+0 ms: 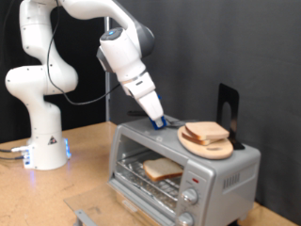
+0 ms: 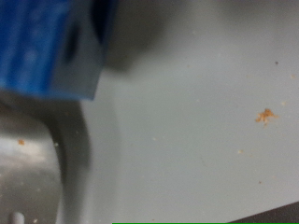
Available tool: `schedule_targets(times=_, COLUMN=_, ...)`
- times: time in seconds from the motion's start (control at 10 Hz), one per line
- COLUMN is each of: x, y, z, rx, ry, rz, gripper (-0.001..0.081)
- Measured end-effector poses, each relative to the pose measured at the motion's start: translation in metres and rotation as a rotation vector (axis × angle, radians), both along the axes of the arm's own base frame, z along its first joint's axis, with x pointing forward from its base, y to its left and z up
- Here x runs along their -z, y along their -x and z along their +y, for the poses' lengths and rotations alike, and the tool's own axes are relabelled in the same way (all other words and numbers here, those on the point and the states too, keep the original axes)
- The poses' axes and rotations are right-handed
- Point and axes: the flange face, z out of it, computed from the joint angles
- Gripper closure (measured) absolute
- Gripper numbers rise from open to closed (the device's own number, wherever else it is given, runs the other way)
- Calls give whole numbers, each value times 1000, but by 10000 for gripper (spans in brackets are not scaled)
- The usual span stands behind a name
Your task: Make a piece of toast with the oven
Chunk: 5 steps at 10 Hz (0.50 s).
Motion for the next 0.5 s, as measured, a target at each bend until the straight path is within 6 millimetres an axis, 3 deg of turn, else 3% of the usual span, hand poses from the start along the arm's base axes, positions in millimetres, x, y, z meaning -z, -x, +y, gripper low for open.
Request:
schedule_targets(times=0.1, x=0, y=0, z=0, rx=-8, ry=13, rz=-8, gripper=7)
schedule_targets(times=0.5, x=-3, y=-4, z=8, rx=-103, ry=135, rz=-147, gripper=-2)
